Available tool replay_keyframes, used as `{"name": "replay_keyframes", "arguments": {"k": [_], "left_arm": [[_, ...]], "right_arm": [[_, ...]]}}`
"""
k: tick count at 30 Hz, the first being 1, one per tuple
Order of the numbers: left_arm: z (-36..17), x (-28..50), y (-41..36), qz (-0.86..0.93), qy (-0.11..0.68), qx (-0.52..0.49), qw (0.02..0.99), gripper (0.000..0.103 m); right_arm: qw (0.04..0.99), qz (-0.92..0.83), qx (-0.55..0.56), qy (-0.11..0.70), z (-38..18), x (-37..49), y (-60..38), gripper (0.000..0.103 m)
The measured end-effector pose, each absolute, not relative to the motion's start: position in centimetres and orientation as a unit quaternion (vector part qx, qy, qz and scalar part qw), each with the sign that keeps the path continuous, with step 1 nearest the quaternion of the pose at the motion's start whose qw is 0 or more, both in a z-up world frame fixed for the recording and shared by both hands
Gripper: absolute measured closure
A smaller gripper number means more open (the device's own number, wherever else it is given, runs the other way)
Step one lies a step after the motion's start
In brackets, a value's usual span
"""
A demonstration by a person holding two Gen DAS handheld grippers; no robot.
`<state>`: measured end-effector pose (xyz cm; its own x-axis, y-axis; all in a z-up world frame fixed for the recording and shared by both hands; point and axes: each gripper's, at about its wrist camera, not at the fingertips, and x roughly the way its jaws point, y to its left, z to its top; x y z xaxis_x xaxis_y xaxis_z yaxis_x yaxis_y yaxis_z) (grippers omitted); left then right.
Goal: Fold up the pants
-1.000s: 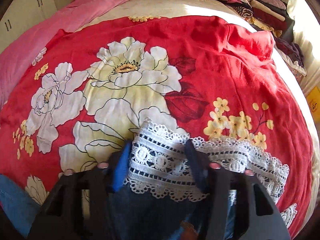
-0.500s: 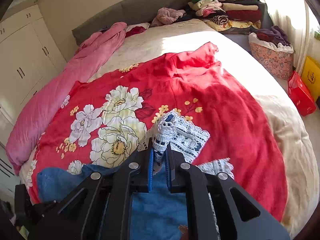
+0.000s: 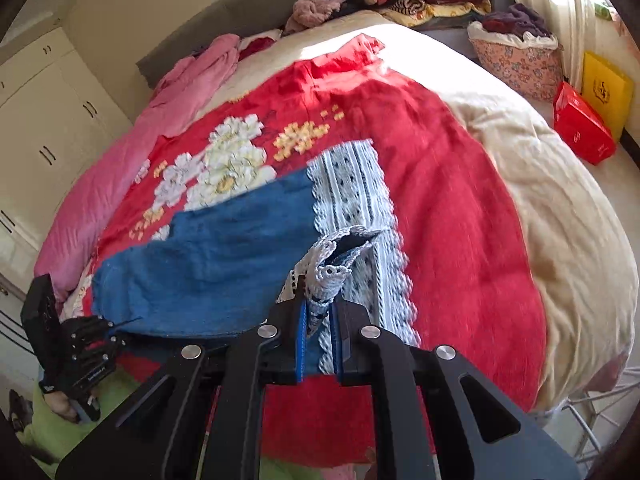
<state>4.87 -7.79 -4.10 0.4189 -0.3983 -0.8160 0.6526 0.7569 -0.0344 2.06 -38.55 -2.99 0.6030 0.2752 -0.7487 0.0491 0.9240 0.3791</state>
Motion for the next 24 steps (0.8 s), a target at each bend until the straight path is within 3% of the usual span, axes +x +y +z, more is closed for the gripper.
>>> {"name": "replay_keyframes", "arguments": {"k": [7, 9, 11, 20, 22, 23, 24], "left_arm": [[-4.9, 4.6, -8.1, -0.306, 0.453, 0.156, 0.823, 0.102], [-5.2, 4.5, -8.3, -0.303, 0.457, 0.162, 0.821, 0.102], [-5.3, 4.4, -8.4, -0.299, 0.458, 0.165, 0.821, 0.102], [-5.9, 4.1, -9.3, -0.293, 0.463, 0.18, 0.817, 0.098], [-5.8, 4.0, -9.2, -0.293, 0.463, 0.177, 0.818, 0.098], [-5.7, 4.0, -9.1, -0.291, 0.464, 0.175, 0.818, 0.094], [-5.6, 3.9, -9.0, -0.291, 0.464, 0.173, 0.819, 0.084]], "right_arm": [[0.873, 0.05, 0.204, 0.439, -5.5, 0.8, -39.1, 0.086], [0.872, 0.052, 0.211, 0.438, -5.6, 0.8, -39.4, 0.086], [0.877, 0.054, 0.207, 0.431, -5.2, 0.7, -39.4, 0.093], [0.888, 0.034, 0.174, 0.424, -7.0, 0.3, -40.0, 0.092], [0.891, 0.034, 0.169, 0.42, -6.4, -0.1, -40.1, 0.081], [0.893, 0.026, 0.162, 0.419, -6.1, -0.4, -40.4, 0.072], [0.896, 0.016, 0.156, 0.414, -5.6, -0.8, -40.8, 0.069]]}}
